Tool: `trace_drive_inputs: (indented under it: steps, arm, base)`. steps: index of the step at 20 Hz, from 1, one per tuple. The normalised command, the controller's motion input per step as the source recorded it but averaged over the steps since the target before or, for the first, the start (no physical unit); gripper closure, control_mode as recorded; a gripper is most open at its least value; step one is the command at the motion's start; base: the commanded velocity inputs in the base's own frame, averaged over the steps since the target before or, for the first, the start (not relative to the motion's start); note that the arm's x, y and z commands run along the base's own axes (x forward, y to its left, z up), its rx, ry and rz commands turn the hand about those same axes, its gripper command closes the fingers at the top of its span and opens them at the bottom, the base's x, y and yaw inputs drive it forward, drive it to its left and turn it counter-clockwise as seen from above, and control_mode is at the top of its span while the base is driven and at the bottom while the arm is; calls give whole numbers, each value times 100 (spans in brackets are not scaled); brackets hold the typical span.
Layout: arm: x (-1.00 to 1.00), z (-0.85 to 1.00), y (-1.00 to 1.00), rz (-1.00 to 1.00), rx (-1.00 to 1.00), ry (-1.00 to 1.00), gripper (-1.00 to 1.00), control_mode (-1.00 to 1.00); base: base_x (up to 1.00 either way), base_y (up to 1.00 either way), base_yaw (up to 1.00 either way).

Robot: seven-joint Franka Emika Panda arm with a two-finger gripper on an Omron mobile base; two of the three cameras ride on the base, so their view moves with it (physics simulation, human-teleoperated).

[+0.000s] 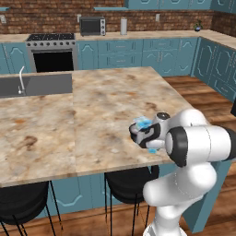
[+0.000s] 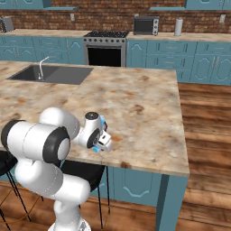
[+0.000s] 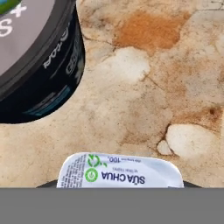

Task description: Stack the yogurt containers by placing the smaller containers on top of the larger containers.

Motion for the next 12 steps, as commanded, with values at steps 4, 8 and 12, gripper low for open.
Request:
trace_drive_inputs:
  steps: [4, 8, 12]
  arm:
    - [-24, 33, -14, 0, 0, 0, 100, -100]
    - [-18, 33, -10, 0, 0, 0, 100, -100]
    - [-11, 30, -5, 0, 0, 0, 100, -100]
  base:
    - [0, 0, 0]
    - [0, 0, 0]
    - [0, 0, 0]
